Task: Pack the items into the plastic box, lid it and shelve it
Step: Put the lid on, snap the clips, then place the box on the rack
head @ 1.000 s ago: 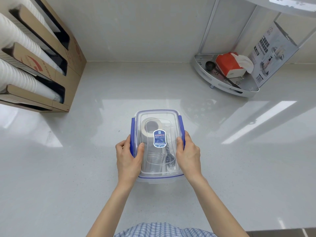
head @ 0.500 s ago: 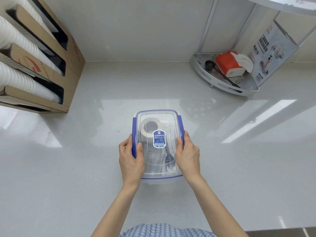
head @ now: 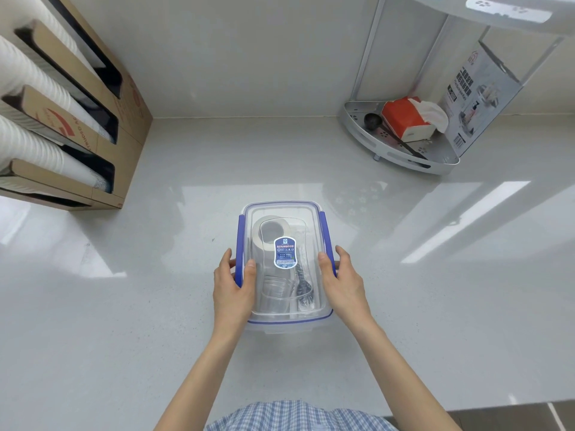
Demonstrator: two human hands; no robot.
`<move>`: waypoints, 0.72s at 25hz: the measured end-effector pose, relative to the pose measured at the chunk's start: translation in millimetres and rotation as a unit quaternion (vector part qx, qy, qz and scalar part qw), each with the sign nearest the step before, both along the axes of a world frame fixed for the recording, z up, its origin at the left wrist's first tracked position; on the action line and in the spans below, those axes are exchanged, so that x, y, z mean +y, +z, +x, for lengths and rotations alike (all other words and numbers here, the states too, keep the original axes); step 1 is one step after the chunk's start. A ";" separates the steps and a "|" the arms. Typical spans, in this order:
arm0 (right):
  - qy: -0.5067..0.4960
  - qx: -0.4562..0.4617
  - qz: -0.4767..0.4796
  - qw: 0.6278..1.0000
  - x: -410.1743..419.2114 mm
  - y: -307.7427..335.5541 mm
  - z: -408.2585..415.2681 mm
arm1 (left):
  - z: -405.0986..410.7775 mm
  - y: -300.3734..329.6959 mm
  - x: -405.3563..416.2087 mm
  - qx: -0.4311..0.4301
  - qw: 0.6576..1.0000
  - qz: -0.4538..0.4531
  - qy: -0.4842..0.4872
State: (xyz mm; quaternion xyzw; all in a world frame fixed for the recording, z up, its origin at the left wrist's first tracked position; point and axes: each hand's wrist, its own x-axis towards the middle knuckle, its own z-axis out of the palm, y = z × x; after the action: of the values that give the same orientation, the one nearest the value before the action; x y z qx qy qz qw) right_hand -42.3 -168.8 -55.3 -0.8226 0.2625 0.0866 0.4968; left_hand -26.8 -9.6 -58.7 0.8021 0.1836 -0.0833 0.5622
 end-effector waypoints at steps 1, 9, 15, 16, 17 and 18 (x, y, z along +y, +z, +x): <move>0.001 0.002 0.001 1.000 -0.4 -2.0 -5.2 | -2.2 0.3 1.0 -0.004 1.000 -0.001 -0.008; -0.007 -0.020 -0.003 1.000 1.7 -3.7 -24.8 | -18.1 0.3 3.1 0.017 1.000 0.015 -0.014; -0.031 -0.057 0.022 0.998 -8.7 7.3 -26.0 | -18.9 12.8 -1.0 -0.004 1.000 0.003 -0.020; -0.035 -0.065 0.023 0.997 -11.3 10.0 -25.3 | -18.7 16.1 -3.4 -0.012 1.000 -0.001 -0.021; -0.039 -0.073 0.021 0.996 -14.5 14.7 -23.8 | -17.4 20.5 -6.3 -0.021 1.000 -0.004 -0.023; -0.041 -0.079 0.018 0.996 -17.6 20.0 -22.2 | -15.5 25.8 -9.4 -0.029 0.999 -0.007 -0.023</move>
State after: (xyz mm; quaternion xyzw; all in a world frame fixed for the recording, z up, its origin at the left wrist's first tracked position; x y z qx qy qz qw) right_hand -64.5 -186.4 -35.3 -0.8064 0.2541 0.0057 0.5340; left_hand -42.4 -19.0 -32.9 0.8043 0.1484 -0.0744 0.5706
